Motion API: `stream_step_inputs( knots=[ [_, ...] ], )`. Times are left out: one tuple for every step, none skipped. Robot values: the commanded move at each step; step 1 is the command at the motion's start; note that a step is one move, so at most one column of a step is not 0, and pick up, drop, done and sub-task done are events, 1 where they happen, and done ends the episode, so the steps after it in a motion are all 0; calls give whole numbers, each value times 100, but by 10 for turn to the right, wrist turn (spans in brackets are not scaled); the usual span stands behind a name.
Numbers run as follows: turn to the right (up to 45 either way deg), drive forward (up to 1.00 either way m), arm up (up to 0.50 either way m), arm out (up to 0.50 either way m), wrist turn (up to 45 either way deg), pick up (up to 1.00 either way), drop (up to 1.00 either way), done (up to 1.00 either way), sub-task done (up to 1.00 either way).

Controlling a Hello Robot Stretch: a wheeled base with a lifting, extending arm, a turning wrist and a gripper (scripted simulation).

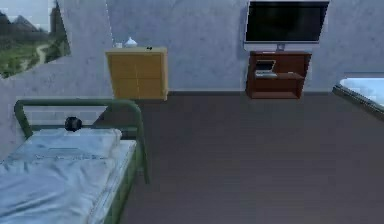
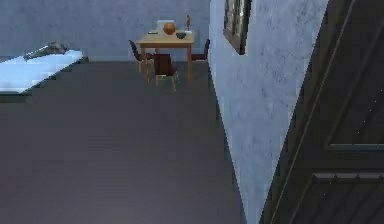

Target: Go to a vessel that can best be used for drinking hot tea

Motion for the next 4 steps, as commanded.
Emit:
stream_step_inputs(
  knots=[
    [450,0,0,0,0,0,0,0,0],
    [390,0,0,0,0,0,0,0,0],
    [0,30,0,0,0,0,0,0,0],
    [-450,0,0,0,0,0,0,0,0]
  ],
)
